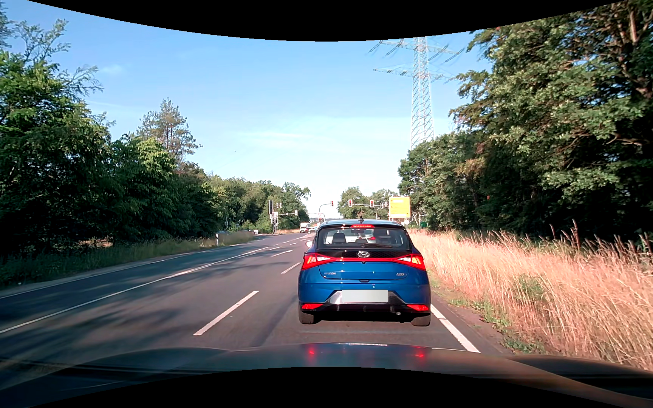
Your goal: Follow the waypoints while adhering to traffic rules and regulations
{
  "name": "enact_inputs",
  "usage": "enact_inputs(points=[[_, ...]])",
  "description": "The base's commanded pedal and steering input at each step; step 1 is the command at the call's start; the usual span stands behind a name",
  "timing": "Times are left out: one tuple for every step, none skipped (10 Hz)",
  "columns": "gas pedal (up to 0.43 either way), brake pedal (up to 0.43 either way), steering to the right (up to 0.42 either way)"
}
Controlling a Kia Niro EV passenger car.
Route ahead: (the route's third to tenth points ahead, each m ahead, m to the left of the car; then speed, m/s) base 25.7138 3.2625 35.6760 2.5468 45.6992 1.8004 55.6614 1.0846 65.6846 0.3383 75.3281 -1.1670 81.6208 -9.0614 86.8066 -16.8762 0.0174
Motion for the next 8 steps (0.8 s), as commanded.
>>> enact_inputs(points=[[0.0,0.232,-0.002],[0.0,0.232,-0.002],[0.0,0.232,-0.002],[0.0,0.232,-0.002],[0.0,0.238,-0.002],[0.0,0.238,-0.002],[0.0,0.238,-0.002],[0.0,0.238,-0.002]])
